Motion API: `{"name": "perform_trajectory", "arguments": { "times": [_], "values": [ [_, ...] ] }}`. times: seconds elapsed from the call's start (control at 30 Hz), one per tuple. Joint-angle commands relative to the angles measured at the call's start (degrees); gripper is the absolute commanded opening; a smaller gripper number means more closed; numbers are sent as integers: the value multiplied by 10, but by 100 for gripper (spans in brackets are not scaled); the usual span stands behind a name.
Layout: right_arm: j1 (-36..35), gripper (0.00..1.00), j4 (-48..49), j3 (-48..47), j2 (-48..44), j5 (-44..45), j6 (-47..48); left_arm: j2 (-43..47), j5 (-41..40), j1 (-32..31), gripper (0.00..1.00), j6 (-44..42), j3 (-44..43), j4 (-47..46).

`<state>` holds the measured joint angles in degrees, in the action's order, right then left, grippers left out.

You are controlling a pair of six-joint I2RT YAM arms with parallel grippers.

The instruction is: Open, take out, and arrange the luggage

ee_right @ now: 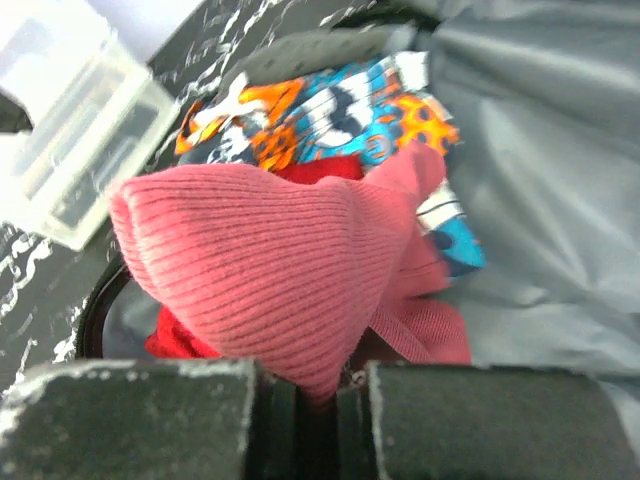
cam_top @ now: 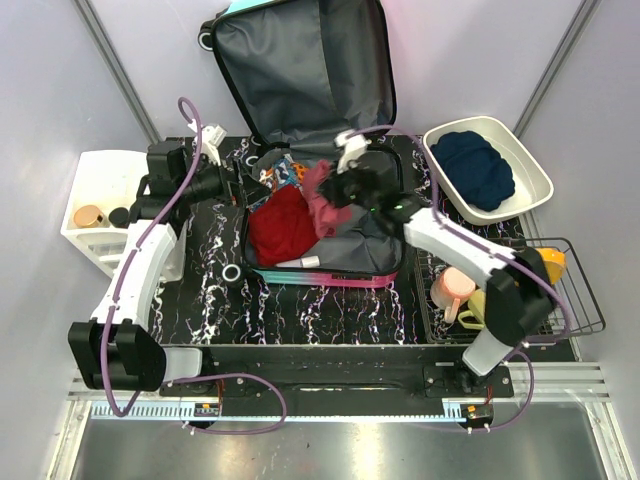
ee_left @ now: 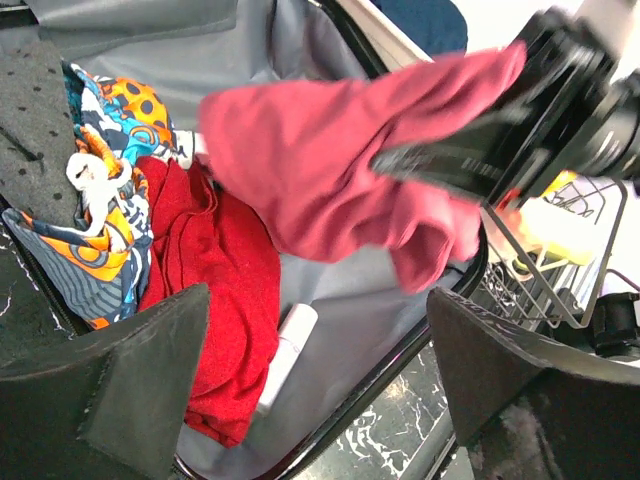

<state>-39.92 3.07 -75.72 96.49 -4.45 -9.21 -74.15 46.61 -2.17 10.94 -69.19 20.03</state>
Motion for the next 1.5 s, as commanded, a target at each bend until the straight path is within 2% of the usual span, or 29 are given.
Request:
{"name": "perform_trajectory", "arguments": {
  "times": [0.0,0.13,0.3,0.57,0.83,1.0,1.17,1.2,1.33,1.47],
  "values": [
    [78,0,4,34,-107,-83,-50,32,13,1,97,-34,-40,11],
    [166,0,-6,50,-154,-122,-99,36,9,2,99,-54,-48,38],
    [263,0,-15,27,-197,-130,-127,29,14,2,99,-54,-59,49],
    [421,0,-20,-55,-180,-86,-152,9,17,2,99,-46,-70,48],
    [504,0,22,-181,-13,-73,-183,4,11,2,99,-56,-68,47],
    [524,0,30,-366,152,-98,-204,-5,3,2,99,-58,-75,69],
    [527,0,-48,-596,298,-115,-247,-8,-8,3,99,-81,-90,103],
    [527,0,-57,-608,322,-100,-245,-7,-13,5,99,-84,-93,114],
    [543,0,-61,-538,320,-95,-241,6,-27,8,99,-88,-82,119],
    [584,7,-60,-404,313,-129,-221,7,-28,9,99,-82,-72,119]
  ]
}}
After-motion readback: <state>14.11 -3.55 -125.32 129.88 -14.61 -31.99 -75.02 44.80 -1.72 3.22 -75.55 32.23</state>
